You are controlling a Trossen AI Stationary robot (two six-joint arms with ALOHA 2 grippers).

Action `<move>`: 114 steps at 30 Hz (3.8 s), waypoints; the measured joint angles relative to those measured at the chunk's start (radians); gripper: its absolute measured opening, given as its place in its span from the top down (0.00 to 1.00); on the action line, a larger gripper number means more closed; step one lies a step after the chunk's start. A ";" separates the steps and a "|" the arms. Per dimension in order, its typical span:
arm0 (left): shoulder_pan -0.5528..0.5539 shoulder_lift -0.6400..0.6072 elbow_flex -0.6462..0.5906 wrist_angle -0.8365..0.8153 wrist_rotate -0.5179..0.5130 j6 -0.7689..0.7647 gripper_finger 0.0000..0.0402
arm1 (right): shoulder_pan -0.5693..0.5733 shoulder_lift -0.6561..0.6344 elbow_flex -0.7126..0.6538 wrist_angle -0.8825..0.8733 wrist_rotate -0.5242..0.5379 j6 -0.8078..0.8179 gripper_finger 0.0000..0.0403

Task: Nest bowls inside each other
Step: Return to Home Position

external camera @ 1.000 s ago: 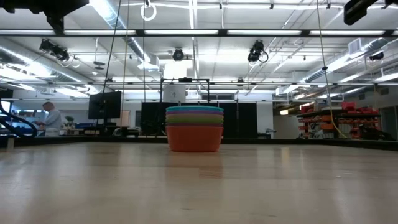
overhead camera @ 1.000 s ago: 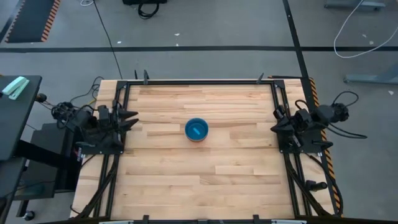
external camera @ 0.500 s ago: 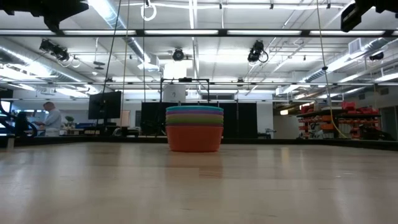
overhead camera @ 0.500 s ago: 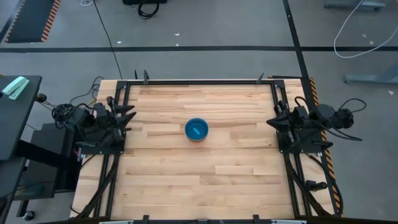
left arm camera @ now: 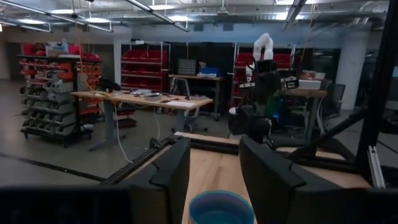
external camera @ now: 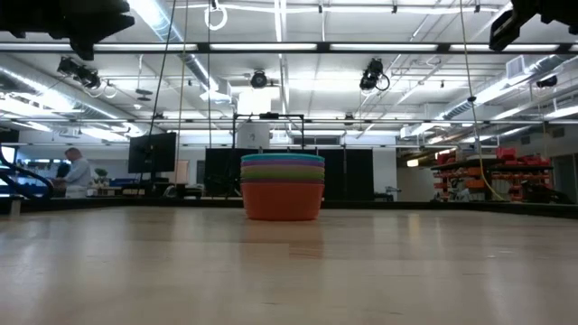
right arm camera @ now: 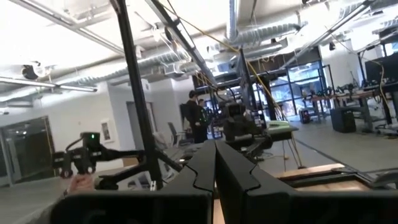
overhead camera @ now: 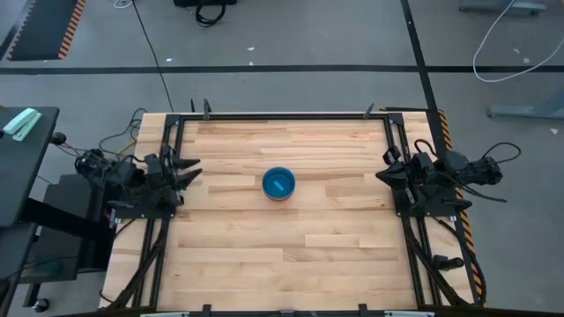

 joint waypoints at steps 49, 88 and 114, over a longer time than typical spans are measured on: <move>-0.001 0.001 -0.136 -0.010 0.025 -0.152 0.65 | 0.001 0.000 -0.189 0.114 0.000 0.059 0.96; 0.044 0.007 -0.230 0.030 0.330 -0.030 0.65 | -0.079 0.000 -0.189 -0.097 0.035 -0.048 0.96; 0.196 0.009 -0.233 0.024 0.325 0.048 0.62 | -0.216 0.019 -0.189 -0.149 0.014 -0.045 0.96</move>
